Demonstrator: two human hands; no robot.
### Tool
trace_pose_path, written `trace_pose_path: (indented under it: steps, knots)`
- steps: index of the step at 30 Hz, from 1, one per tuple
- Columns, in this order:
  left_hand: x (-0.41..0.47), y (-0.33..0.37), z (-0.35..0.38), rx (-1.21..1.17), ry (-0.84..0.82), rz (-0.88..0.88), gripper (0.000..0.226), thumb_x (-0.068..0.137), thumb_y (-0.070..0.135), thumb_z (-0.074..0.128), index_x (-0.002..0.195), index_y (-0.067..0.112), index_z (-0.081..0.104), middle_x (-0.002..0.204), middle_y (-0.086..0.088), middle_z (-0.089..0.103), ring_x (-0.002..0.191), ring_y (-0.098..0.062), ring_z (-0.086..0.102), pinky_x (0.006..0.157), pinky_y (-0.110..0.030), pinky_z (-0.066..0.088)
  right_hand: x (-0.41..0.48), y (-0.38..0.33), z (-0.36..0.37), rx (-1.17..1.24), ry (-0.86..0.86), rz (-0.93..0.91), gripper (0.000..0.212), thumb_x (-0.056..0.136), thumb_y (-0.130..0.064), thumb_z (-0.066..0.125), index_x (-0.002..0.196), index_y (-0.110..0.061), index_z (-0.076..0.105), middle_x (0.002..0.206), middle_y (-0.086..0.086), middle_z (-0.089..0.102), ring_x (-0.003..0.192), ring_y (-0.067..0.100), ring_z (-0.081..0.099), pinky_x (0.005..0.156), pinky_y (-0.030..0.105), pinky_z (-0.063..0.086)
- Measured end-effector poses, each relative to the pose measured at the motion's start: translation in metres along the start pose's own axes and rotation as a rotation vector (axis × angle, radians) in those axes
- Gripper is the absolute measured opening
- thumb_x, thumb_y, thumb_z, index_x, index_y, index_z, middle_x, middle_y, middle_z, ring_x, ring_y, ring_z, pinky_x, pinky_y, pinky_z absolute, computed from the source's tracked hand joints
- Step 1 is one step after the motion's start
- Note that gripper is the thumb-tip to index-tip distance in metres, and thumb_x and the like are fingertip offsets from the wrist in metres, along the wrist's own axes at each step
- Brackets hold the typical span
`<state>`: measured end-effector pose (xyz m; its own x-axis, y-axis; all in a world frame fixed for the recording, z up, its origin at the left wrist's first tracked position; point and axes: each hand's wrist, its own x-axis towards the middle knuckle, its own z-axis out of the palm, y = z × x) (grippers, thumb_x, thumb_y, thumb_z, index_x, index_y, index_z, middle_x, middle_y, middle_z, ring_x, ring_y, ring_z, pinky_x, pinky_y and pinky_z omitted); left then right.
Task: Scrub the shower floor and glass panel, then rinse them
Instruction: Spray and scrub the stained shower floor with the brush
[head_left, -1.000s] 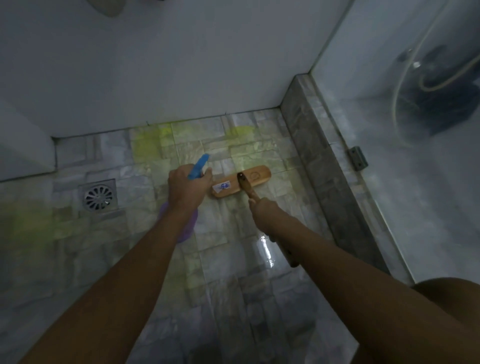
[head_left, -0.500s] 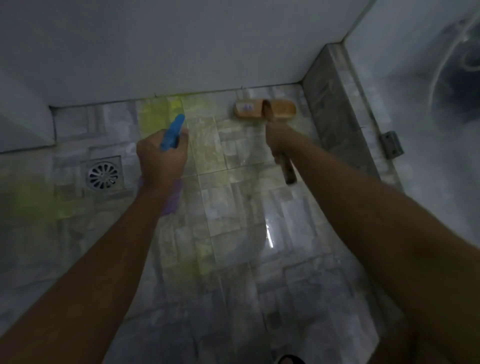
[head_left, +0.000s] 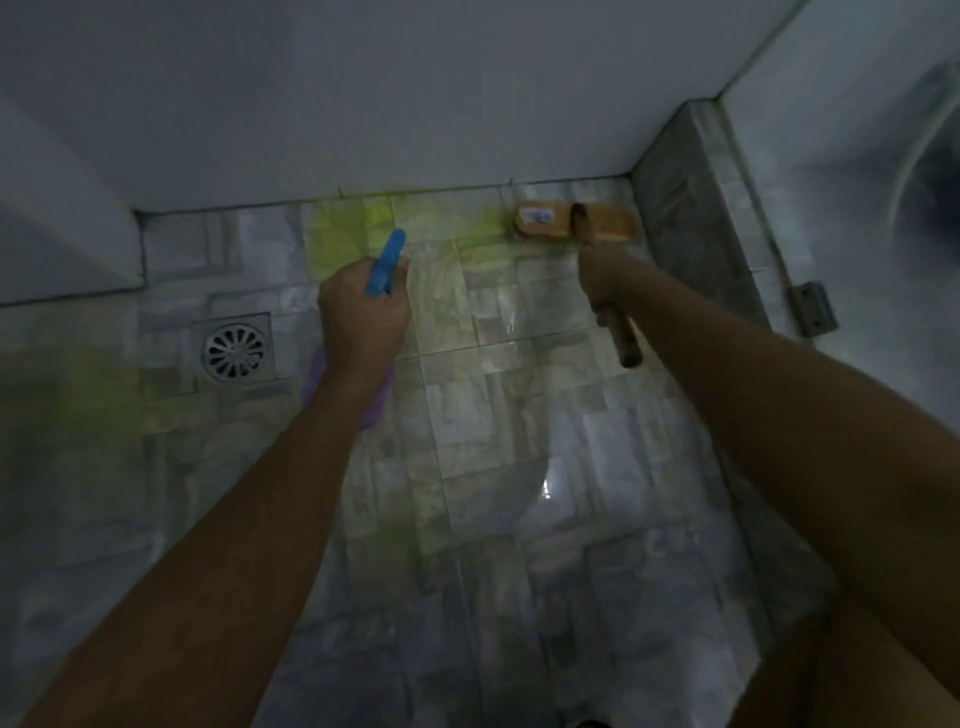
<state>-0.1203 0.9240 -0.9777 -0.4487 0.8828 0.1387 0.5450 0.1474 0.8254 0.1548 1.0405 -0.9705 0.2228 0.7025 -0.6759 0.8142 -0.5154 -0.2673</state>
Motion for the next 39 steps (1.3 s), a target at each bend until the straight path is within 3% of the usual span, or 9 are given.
trace_pose_path:
  steps: [4,9,12,17,23,27,31,35,39]
  knots:
    - [-0.001,0.004,0.003,0.021,0.001,0.015,0.038,0.092,0.033,0.066,0.065,0.014,0.047,0.061,-0.004,0.044,0.053,-0.017,0.040,0.052,-0.027,0.027,-0.069,-0.075,0.027,0.046,0.015,-0.156,0.015,0.100,-0.010,0.036,0.108,-0.009,0.049,0.087,0.020,0.057,0.053,0.028,0.051,0.043,0.032,0.045]
    - [-0.002,-0.003,-0.025,0.007,0.070,-0.059,0.031,0.086,0.026,0.069,0.066,0.014,0.048,0.060,-0.005,0.046,0.053,-0.020,0.043,0.052,-0.029,0.029,-0.134,-0.071,0.082,-0.014,-0.108,-0.258,0.040,0.107,-0.026,0.028,0.143,-0.012,0.039,0.118,0.026,0.058,0.088,0.038,0.061,0.073,0.046,0.053]
    - [-0.004,-0.021,-0.053,0.122,0.072,-0.077,0.040,0.087,0.033,0.073,0.062,0.012,0.048,0.056,-0.006,0.047,0.051,-0.020,0.043,0.055,-0.027,0.028,-0.146,-0.046,0.096,-0.020,-0.103,-0.238,0.047,0.106,-0.038,0.028,0.130,-0.003,0.049,0.121,0.024,0.059,0.099,0.039,0.062,0.078,0.043,0.051]
    - [-0.003,-0.046,-0.085,0.136,0.045,-0.159,0.040,0.082,0.038,0.077,0.067,0.004,0.062,0.062,-0.009,0.059,0.058,-0.024,0.056,0.058,-0.032,0.042,-0.146,-0.074,0.100,-0.124,-0.073,-0.220,0.044,0.106,-0.038,0.032,0.120,-0.001,0.052,0.094,0.014,0.057,0.075,0.026,0.056,0.065,0.038,0.051]
    - [0.006,-0.048,-0.093,0.038,0.064,-0.242,0.044,0.080,0.037,0.080,0.059,0.011,0.052,0.055,0.000,0.048,0.054,-0.018,0.049,0.054,-0.031,0.039,-0.151,-0.113,0.112,-0.149,-0.086,-0.312,0.045,0.107,-0.025,0.022,0.136,0.002,0.043,0.127,0.027,0.053,0.106,0.040,0.057,0.085,0.045,0.046]
    - [0.007,-0.055,-0.094,0.050,0.037,-0.210,0.044,0.076,0.046,0.081,0.064,0.008,0.062,0.061,-0.008,0.061,0.058,-0.024,0.059,0.058,-0.035,0.048,-0.177,-0.087,0.128,-0.228,-0.177,-0.323,0.036,0.107,-0.030,0.031,0.119,-0.004,0.052,0.099,0.013,0.059,0.076,0.025,0.059,0.064,0.038,0.055]
    - [0.008,-0.060,-0.101,0.005,0.088,-0.197,0.042,0.077,0.042,0.081,0.061,0.011,0.058,0.058,-0.004,0.057,0.054,-0.021,0.055,0.059,-0.038,0.051,-0.192,-0.059,0.133,-0.142,-0.196,-0.219,0.040,0.104,-0.046,0.030,0.101,-0.012,0.050,0.082,0.007,0.058,0.061,0.020,0.057,0.043,0.030,0.046]
    - [0.002,-0.065,-0.107,-0.001,0.176,-0.165,0.040,0.080,0.039,0.078,0.063,0.010,0.058,0.057,-0.001,0.055,0.053,-0.017,0.052,0.059,-0.035,0.051,-0.137,-0.123,0.114,-0.122,-0.062,-0.266,0.024,0.105,-0.021,0.032,0.097,-0.008,0.050,0.097,0.017,0.059,0.059,0.022,0.051,0.045,0.030,0.046]
    - [-0.006,-0.065,-0.104,-0.027,0.196,-0.107,0.037,0.081,0.039,0.076,0.066,0.009,0.059,0.060,-0.007,0.060,0.055,-0.022,0.057,0.058,-0.038,0.052,-0.121,-0.194,0.127,-0.064,-0.079,-0.341,0.038,0.102,-0.014,0.031,0.131,0.002,0.049,0.099,0.013,0.056,0.058,0.015,0.041,0.047,0.028,0.038]
